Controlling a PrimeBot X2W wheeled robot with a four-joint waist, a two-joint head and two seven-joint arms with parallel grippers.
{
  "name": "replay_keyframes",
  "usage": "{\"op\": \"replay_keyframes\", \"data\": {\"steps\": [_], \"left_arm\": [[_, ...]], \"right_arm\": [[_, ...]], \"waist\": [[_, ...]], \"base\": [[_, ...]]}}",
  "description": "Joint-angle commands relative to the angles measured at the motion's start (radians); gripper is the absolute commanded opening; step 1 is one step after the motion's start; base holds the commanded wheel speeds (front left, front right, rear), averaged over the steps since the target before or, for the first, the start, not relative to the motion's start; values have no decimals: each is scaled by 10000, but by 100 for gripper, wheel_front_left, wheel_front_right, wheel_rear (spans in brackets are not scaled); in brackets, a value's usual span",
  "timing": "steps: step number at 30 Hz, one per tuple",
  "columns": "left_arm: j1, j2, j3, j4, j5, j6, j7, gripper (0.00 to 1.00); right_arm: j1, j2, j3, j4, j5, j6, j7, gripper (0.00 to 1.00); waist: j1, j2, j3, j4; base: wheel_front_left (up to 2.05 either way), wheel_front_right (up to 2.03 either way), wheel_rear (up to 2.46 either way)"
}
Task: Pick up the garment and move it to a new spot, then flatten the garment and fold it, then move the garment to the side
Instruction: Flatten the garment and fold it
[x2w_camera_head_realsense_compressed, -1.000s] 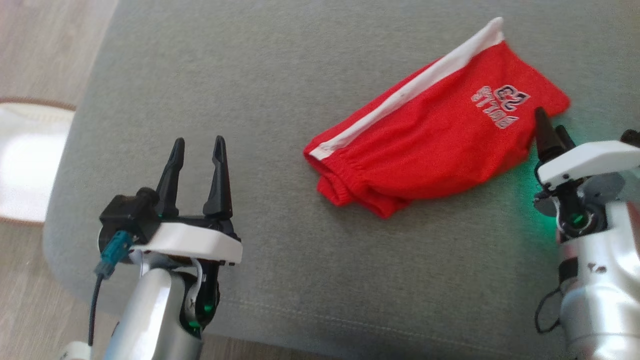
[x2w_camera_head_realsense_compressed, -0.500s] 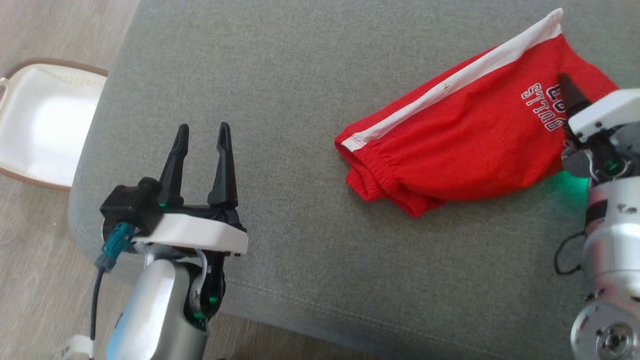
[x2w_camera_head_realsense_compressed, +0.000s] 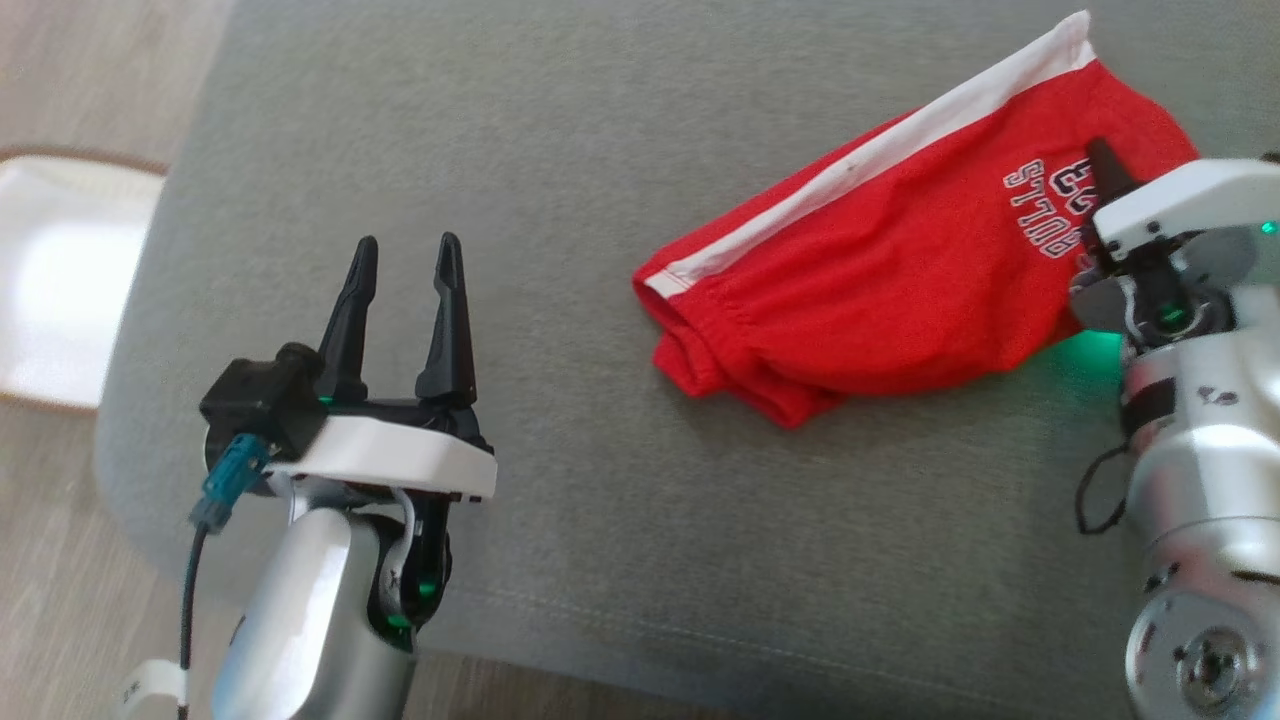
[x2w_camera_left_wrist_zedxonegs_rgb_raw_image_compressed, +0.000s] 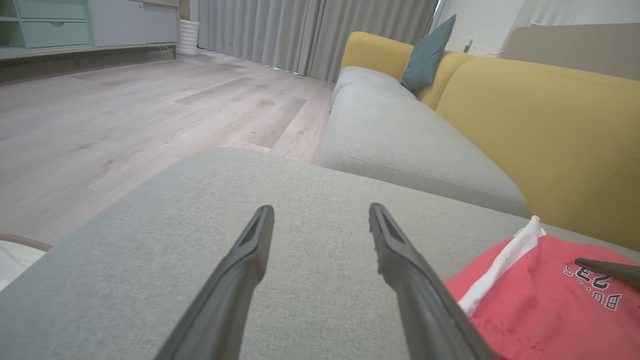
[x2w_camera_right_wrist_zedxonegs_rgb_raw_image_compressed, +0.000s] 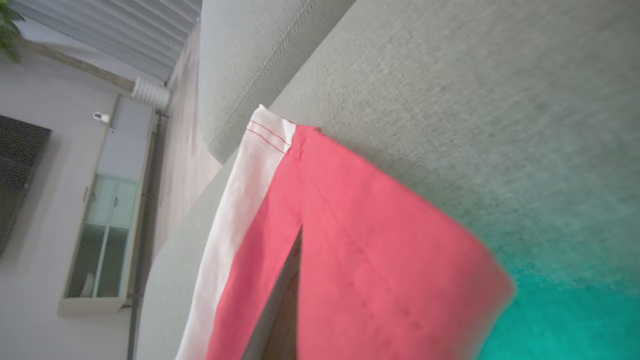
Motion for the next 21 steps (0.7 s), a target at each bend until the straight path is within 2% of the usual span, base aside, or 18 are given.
{"op": "replay_keyframes", "data": {"steps": [1, 12, 18, 21], "left_arm": [[-268, 89, 368, -258, 78, -30, -122, 100], [90, 89, 359, -133, 197, -155, -122, 100], [516, 89, 341, -93, 269, -174, -122, 100], [719, 89, 325, -43, 322, -199, -122, 100]], "right_arm": [[214, 227, 333, -60, 450, 65, -291, 0], [2008, 228, 2827, -189, 3943, 65, -2719, 0], [3097, 228, 4433, -521, 5350, 65, -3947, 0], [3430, 229, 5353, -561, 5696, 65, -4489, 0]], "waist": [[0, 0, -246, -359], [0, 0, -1165, -1730], [0, 0, -1500, -2195], [0, 0, -1602, -2324]], "base": [[0, 0, 0], [0, 0, 0], [0, 0, 0], [0, 0, 0]]}}
